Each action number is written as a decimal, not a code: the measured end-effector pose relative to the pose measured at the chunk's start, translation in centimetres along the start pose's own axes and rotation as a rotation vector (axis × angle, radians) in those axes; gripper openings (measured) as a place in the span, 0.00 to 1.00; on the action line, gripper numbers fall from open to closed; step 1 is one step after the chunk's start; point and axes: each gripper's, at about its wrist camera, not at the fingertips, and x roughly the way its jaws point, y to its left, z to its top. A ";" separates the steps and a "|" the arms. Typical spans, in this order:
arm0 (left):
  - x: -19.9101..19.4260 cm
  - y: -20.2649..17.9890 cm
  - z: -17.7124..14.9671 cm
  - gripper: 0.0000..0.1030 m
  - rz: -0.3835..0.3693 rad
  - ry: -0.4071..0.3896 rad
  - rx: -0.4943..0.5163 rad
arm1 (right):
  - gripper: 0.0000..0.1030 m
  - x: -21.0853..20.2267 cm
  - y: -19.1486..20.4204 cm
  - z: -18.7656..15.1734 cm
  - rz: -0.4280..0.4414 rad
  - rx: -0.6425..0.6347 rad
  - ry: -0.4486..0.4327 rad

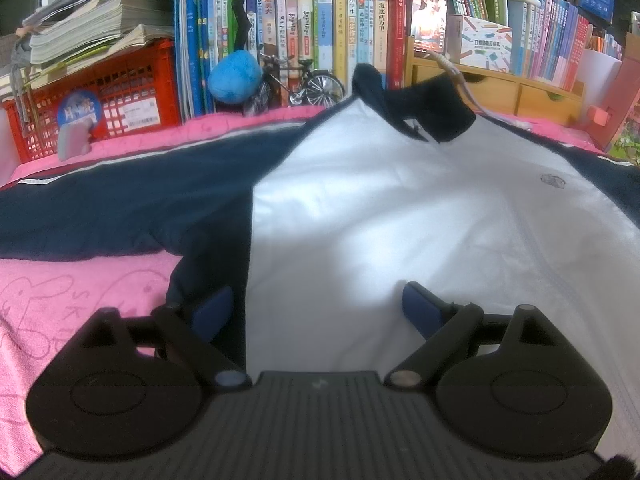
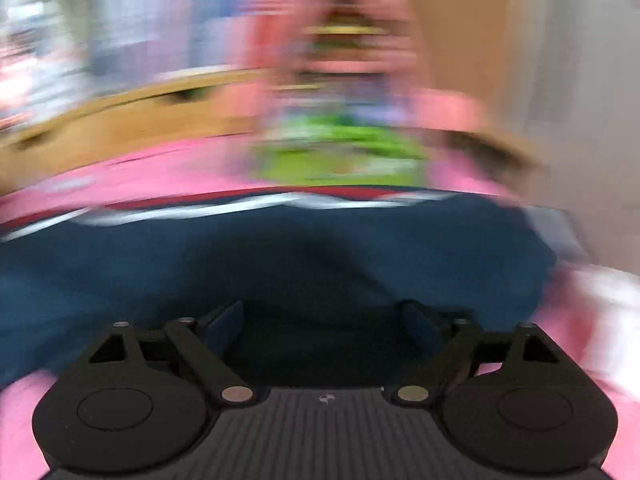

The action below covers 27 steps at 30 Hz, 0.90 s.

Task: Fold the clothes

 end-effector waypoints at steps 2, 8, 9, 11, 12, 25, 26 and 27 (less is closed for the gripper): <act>0.0 -0.1 0.0 0.91 0.002 -0.001 0.002 | 0.67 -0.9 -0.3 0.4 -0.046 0.028 0.000; -1.0 -0.3 0.0 0.73 0.028 -0.039 -0.008 | 0.71 -7.1 7.2 -0.3 0.295 -0.107 -0.059; -1.5 -0.5 0.3 0.72 0.017 -0.065 0.000 | 0.72 -8.4 9.1 -0.5 0.364 -0.149 -0.065; -2.1 -0.7 1.2 0.72 -0.021 -0.114 0.009 | 0.80 -11.1 13.6 -1.5 0.528 -0.249 -0.062; -2.1 -0.8 1.8 0.72 -0.046 -0.135 0.006 | 0.81 -12.0 15.7 -2.0 0.599 -0.289 -0.050; 5.2 5.9 4.8 0.32 0.118 -0.028 -0.081 | 0.80 -12.4 26.0 -6.9 0.643 -0.470 -0.010; 5.2 6.6 4.9 0.30 0.135 -0.028 -0.088 | 0.79 -11.3 24.2 -6.4 0.600 -0.428 -0.011; 5.3 7.2 5.0 0.30 0.152 -0.028 -0.095 | 0.80 -10.1 22.2 -5.7 0.543 -0.385 -0.019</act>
